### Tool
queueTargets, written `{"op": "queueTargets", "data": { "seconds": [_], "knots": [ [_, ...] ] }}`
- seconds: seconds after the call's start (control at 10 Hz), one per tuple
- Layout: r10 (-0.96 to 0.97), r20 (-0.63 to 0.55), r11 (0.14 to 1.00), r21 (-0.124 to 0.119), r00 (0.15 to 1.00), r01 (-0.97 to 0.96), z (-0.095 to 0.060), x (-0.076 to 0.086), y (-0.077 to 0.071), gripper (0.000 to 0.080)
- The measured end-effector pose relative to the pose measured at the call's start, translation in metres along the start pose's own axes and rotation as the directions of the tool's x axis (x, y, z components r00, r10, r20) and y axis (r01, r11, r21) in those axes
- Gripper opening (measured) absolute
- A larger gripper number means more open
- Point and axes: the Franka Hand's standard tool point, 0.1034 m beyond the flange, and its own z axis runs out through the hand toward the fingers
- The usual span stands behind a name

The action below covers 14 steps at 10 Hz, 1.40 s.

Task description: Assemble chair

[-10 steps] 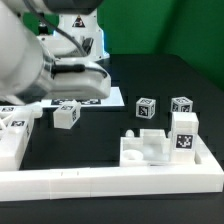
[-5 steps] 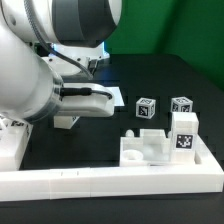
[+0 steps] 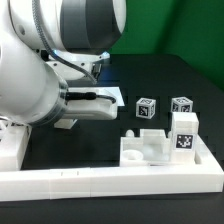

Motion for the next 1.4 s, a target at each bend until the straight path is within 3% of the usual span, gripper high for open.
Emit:
{"op": "queueTargets", "data": {
  "seconds": [0.1,0.2,0.3,0.6,0.8,1.2,1.4],
  "knots": [
    [0.001,0.000,1.000,0.000,1.000,-0.001,0.000,0.000,0.000,0.0560],
    [0.001,0.000,1.000,0.000,1.000,-0.001,0.000,0.000,0.000,0.0361],
    [0.000,0.000,1.000,0.000,1.000,0.000,0.000,0.000,-0.001,0.0291],
    [-0.008,-0.003,1.000,-0.001,1.000,0.008,-0.007,-0.001,-0.005,0.0291],
    [-0.019,-0.014,1.000,0.000,1.000,0.019,-0.023,-0.006,-0.011,0.0291],
    [-0.001,-0.055,1.000,-0.001,0.998,0.001,-0.068,-0.033,-0.044,0.0292],
    [-0.001,-0.072,1.000,0.000,0.997,0.001,-0.066,-0.027,-0.041,0.0292]
  ]
}}
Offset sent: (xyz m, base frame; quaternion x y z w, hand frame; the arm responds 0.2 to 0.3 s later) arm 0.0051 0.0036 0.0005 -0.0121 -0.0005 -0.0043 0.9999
